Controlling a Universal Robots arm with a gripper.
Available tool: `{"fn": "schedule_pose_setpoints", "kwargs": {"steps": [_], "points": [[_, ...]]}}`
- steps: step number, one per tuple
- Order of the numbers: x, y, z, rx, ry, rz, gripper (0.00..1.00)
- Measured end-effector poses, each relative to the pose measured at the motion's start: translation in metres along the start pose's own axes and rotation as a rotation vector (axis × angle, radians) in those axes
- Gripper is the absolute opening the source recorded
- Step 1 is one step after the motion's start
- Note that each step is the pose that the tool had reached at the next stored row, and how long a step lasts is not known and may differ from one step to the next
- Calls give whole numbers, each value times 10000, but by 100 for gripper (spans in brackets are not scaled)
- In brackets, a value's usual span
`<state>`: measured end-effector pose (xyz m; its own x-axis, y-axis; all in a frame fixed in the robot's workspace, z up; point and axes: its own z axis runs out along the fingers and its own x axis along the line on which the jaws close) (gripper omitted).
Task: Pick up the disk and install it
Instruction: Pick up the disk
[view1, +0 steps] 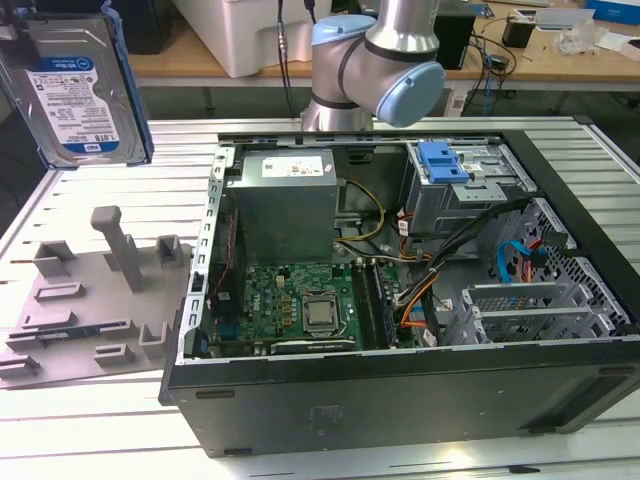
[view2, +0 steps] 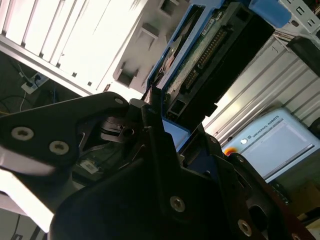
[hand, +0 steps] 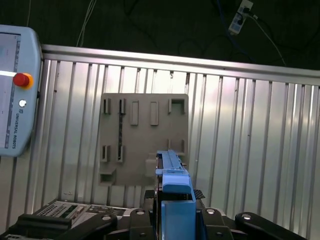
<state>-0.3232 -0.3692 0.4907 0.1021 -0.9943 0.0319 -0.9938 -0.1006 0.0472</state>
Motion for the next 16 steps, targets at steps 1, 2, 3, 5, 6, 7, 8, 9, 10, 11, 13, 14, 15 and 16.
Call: {"fn": "schedule_pose_setpoints", "kwargs": {"steps": [1, 2, 3, 5, 6, 7, 8, 9, 10, 11, 13, 14, 15, 16], "points": [[18, -32, -1, -14, 0, -1, 37], [31, -57, -2, -25, -1, -1, 37], [43, -81, -3, -35, -2, -1, 37], [75, -147, -6, -64, -3, -2, 37], [83, -165, -7, -72, -3, -2, 37], [101, -204, -8, -87, -5, -5, 37], [124, -257, -10, -110, -6, -3, 37], [140, -299, -12, -127, -8, -3, 37], [151, -328, -13, -138, -9, -5, 37], [166, -369, -15, -154, -10, -7, 37], [195, -455, -17, -183, -14, -6, 37], [207, -490, -19, -197, -15, -6, 37], [219, -527, -20, -209, -16, -8, 37], [231, -566, -22, -222, -18, -8, 37]]}}
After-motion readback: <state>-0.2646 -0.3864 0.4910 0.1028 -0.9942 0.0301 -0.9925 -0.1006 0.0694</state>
